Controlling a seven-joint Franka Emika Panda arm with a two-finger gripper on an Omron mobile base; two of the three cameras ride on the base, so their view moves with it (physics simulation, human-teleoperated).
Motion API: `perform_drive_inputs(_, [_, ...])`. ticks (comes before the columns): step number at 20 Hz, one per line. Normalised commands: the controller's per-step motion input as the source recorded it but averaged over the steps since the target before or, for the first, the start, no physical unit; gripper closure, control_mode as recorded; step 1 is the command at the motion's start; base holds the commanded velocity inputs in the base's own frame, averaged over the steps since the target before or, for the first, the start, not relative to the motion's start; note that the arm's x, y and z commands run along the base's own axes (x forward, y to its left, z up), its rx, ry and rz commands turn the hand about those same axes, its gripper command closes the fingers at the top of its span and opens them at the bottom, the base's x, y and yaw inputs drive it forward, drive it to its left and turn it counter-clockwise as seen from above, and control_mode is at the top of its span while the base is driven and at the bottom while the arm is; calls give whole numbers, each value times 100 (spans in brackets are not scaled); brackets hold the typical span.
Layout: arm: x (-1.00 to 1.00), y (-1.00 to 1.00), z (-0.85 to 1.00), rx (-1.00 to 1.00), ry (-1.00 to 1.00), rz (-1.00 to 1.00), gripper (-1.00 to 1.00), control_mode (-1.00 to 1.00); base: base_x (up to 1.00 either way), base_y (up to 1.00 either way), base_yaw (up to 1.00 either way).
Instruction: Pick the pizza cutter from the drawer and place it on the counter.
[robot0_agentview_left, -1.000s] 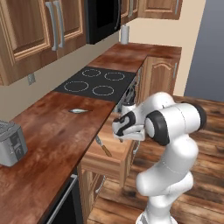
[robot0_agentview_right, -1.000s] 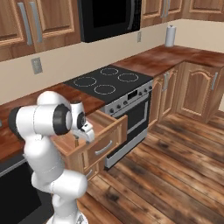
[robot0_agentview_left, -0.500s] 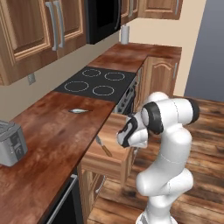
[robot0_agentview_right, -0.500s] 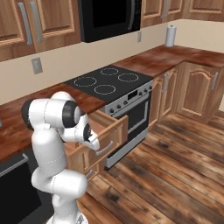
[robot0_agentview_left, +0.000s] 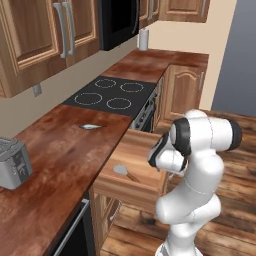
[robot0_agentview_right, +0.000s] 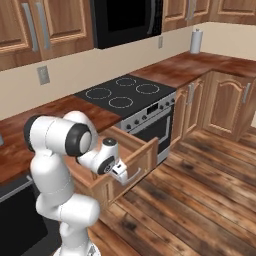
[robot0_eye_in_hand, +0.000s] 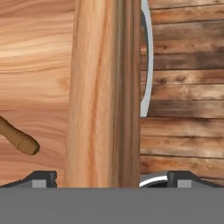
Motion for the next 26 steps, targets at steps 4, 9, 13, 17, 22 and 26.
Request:
perform_drive_inputs(4, [-65,-100,-29,0,-11,-3,-100,-100,0,0,0])
perform_drive_inputs(9, [-61,-100,-44,-16,-9,-2,-100,-100,0,0,0])
perform_drive_inputs(13, [-30,-100,-8,-18,-10,0,-100,-100,0,0,0])
perform_drive_inputs(17, [1,-94,98,1,-19,15,-100,-100,0,0,0])
perform_drive_inputs(22, [18,-37,100,5,-2,21,-100,-100,0,0,0])
perform_drive_inputs(26, [29,0,100,0,11,32,-100,-100,0,0,0])
